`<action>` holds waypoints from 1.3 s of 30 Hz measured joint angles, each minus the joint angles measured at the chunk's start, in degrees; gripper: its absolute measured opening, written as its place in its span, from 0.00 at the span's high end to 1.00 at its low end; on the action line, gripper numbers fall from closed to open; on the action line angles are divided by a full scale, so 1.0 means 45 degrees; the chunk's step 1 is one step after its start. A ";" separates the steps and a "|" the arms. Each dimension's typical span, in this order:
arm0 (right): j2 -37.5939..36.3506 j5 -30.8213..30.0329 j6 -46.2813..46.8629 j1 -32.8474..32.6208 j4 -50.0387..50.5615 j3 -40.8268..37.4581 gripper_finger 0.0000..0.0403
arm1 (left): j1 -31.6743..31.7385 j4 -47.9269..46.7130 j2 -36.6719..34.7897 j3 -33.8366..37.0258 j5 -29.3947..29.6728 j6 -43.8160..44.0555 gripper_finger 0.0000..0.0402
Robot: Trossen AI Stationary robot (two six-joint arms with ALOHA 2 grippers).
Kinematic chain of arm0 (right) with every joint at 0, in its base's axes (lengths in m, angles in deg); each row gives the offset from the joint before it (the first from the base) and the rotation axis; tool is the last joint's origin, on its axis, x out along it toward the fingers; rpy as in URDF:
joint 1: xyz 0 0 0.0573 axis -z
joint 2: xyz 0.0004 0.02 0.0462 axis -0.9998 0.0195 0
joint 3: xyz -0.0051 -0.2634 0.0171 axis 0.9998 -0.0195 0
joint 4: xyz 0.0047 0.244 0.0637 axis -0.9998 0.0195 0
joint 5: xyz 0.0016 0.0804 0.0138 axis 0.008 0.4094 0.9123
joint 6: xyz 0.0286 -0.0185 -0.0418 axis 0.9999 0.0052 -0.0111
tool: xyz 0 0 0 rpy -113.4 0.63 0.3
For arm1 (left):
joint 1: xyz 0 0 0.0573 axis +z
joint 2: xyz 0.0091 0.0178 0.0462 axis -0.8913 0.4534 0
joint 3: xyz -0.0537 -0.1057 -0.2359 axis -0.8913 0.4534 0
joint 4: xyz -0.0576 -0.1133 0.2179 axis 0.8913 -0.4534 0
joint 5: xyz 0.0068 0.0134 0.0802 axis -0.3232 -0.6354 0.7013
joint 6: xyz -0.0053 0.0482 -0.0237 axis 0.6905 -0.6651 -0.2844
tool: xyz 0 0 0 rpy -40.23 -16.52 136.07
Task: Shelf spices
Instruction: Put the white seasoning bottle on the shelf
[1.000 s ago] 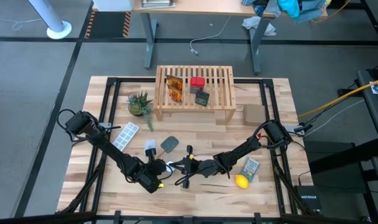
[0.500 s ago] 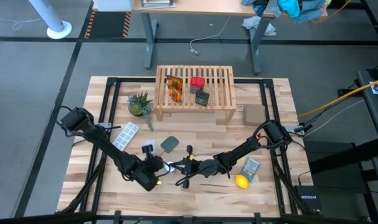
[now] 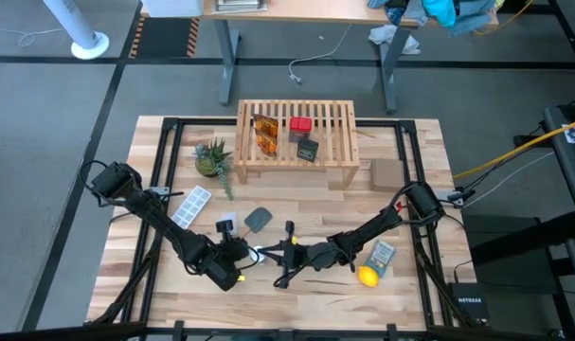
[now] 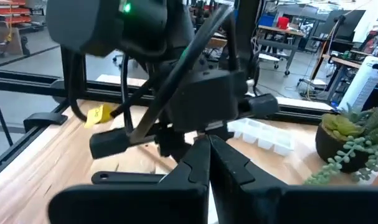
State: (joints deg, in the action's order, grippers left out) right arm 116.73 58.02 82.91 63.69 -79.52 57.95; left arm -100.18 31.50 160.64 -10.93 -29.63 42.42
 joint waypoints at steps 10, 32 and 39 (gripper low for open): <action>-0.0198 0.0165 0.1391 -0.0926 0.3222 0.0071 0.98 | -0.0154 -0.0187 0.0000 0.0044 0.0213 0.0178 1.00; -0.0729 0.3073 0.1738 -0.1242 0.4872 0.0012 0.98 | -0.0588 -0.1054 -0.0023 0.0049 0.1093 0.0983 1.00; -0.0415 0.3693 0.2667 -0.0835 0.4593 0.0019 0.98 | -0.1135 -0.1833 -0.0807 0.0049 0.0726 0.2492 1.00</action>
State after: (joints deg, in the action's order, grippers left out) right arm 114.87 74.64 94.91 59.94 -58.85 58.04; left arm -105.29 23.26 157.00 -10.72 -26.36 53.64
